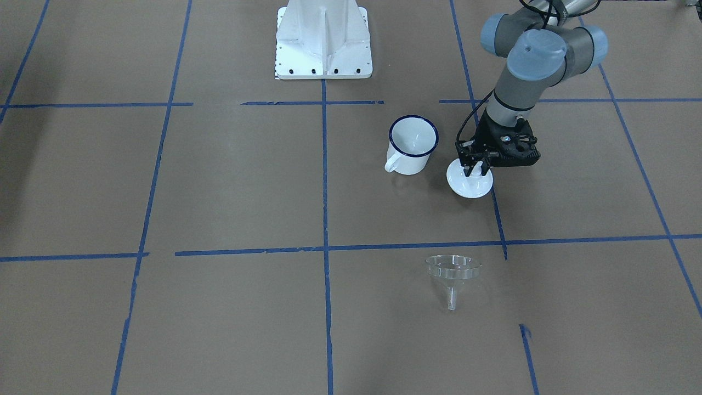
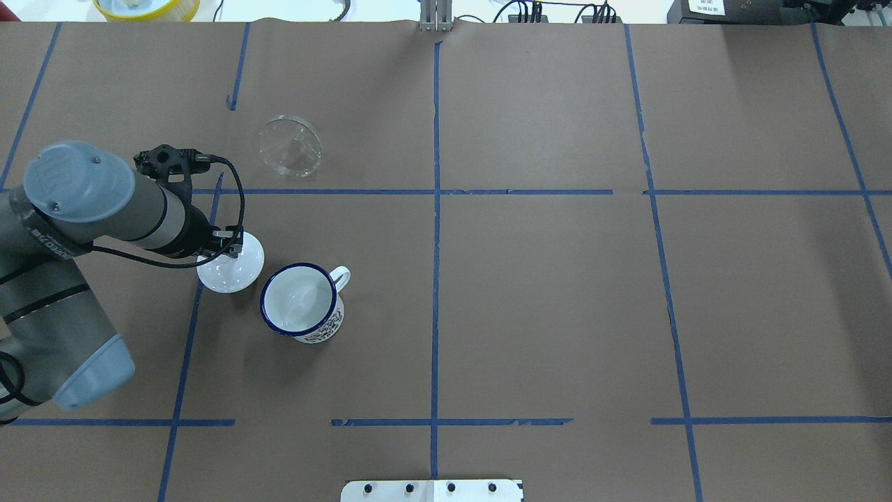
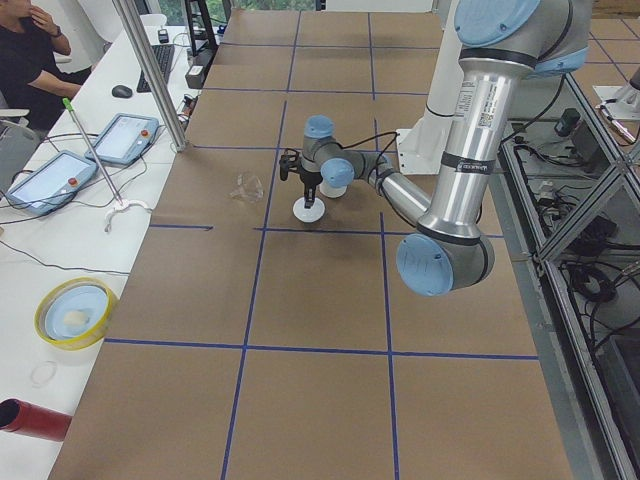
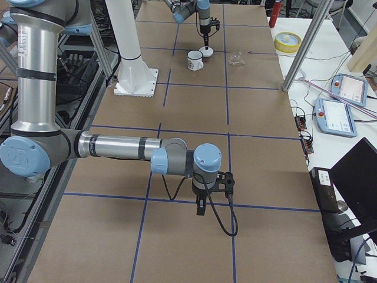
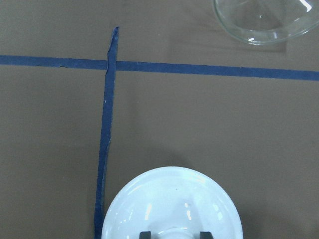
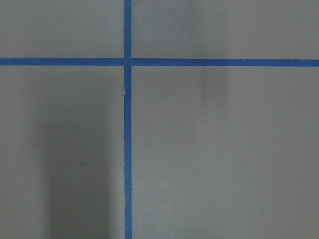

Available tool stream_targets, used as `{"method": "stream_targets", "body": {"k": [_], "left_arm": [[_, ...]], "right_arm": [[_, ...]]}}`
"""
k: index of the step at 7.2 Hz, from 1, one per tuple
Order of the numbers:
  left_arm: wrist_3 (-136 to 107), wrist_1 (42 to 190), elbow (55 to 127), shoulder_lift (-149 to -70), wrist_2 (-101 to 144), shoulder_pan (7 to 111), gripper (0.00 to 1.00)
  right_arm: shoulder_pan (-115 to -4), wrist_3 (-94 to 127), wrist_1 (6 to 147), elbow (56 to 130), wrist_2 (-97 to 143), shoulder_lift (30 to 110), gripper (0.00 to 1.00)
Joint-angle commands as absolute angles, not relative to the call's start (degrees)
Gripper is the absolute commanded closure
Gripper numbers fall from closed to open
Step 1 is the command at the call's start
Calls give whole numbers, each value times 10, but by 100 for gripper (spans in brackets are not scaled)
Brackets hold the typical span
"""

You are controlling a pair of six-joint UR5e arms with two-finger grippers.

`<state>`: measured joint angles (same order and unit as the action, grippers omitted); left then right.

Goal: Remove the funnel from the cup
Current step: 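Lift the white lid off the table with the left gripper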

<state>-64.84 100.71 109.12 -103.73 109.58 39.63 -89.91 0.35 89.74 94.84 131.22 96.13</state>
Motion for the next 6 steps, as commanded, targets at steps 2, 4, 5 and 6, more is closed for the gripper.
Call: {"method": "stream_targets", "body": {"k": [2, 4, 5, 6], "left_arm": [[-616, 840, 1233, -1053, 1107, 442, 100], [-688, 823, 1247, -1076, 1141, 440, 100], [-739, 823, 1233, -1101, 1138, 420, 100], [-777, 823, 1219, -1118, 1134, 385, 100]], "right_arm": [[-899, 4, 897, 948, 1312, 962, 0], [-899, 4, 897, 949, 1312, 962, 0], [-899, 4, 897, 948, 1312, 962, 0], [-899, 4, 897, 948, 1312, 961, 0]]}}
